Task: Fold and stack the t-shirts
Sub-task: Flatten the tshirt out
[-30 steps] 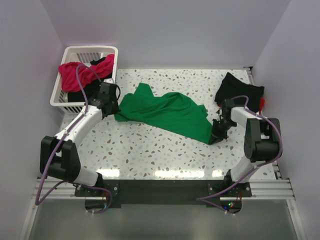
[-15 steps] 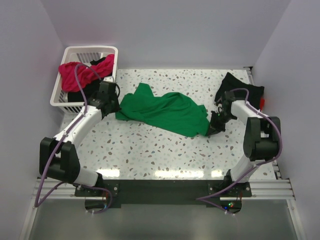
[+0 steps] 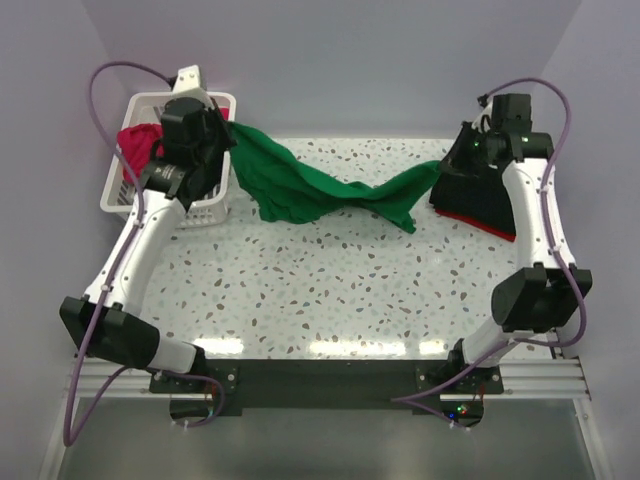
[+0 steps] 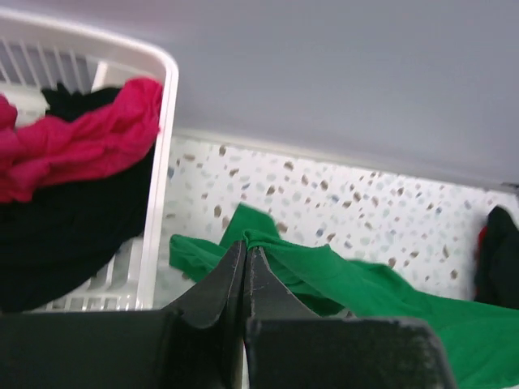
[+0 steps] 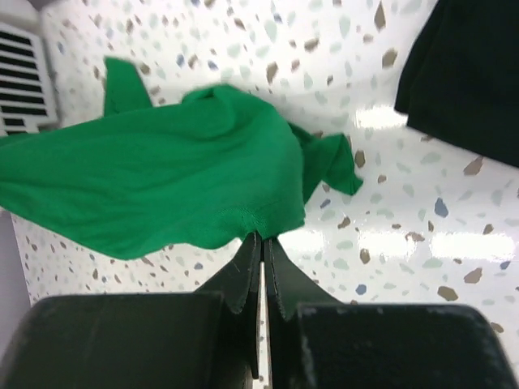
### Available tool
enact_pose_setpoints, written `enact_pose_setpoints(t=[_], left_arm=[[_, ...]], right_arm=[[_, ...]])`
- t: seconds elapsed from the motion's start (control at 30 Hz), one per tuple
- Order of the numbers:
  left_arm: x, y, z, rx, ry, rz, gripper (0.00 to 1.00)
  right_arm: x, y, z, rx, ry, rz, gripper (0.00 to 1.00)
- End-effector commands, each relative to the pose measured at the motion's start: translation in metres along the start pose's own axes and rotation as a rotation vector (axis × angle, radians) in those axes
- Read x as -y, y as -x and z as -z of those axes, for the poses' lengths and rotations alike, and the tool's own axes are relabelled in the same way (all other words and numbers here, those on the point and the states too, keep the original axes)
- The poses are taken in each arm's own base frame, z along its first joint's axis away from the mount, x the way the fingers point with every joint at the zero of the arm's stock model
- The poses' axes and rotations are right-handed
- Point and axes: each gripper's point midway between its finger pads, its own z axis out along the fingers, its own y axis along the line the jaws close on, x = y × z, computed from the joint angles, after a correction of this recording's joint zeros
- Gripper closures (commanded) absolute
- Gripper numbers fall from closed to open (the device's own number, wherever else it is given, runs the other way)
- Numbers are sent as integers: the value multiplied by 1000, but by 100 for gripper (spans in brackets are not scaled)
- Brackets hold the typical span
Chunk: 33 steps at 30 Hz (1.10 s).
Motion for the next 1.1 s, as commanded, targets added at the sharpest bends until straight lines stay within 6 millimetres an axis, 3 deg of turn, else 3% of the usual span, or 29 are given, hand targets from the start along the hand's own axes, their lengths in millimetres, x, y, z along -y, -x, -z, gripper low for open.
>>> enact_pose_setpoints(t=[0.0, 0.13, 0.2, 0.4, 0.43, 0.5, 0.6, 0.7, 0.73, 0.77, 0.8, 0.83, 0.93, 0.97, 1.03, 1.07], left_arm=[[27, 103, 46, 282, -104, 42, 100], [37, 156, 92, 459, -163, 80, 100], [38, 181, 123, 557, -186, 97, 100], [37, 221, 197, 753, -235, 96, 100], [37, 231, 213, 804, -248, 94, 100], [39, 240, 228, 847, -268, 90, 100], [49, 253, 245, 893, -324, 74, 100], [66, 257, 235, 870, -386, 48, 100], [71, 252, 215, 832, -394, 41, 100], [76, 252, 209, 814, -407, 34, 100], [83, 247, 198, 786, -434, 18, 100], [88, 238, 171, 731, -438, 18, 100], [100, 217, 134, 605, -468, 8, 100], [103, 205, 108, 541, -462, 6, 100], [109, 188, 78, 462, -472, 5, 100], [110, 188, 75, 452, -475, 8, 100]], right_arm=[[-28, 49, 65, 244, 19, 27, 100], [-43, 82, 121, 472, 27, 59, 100], [-54, 93, 159, 611, 52, 84, 100], [-64, 110, 258, 957, 36, 147, 100], [-65, 111, 269, 990, 30, 151, 100], [-65, 114, 295, 1065, 13, 153, 100], [-66, 117, 312, 1114, -4, 154, 100], [-65, 120, 307, 1109, -7, 153, 100], [-62, 122, 299, 1093, -17, 148, 100], [-60, 122, 291, 1077, -24, 143, 100], [-55, 122, 277, 1046, -37, 138, 100], [-50, 123, 260, 1014, -50, 130, 100], [-39, 122, 222, 927, -73, 107, 100], [-36, 124, 204, 888, -76, 104, 100], [-34, 124, 188, 850, -73, 96, 100], [-32, 126, 173, 817, -75, 91, 100]])
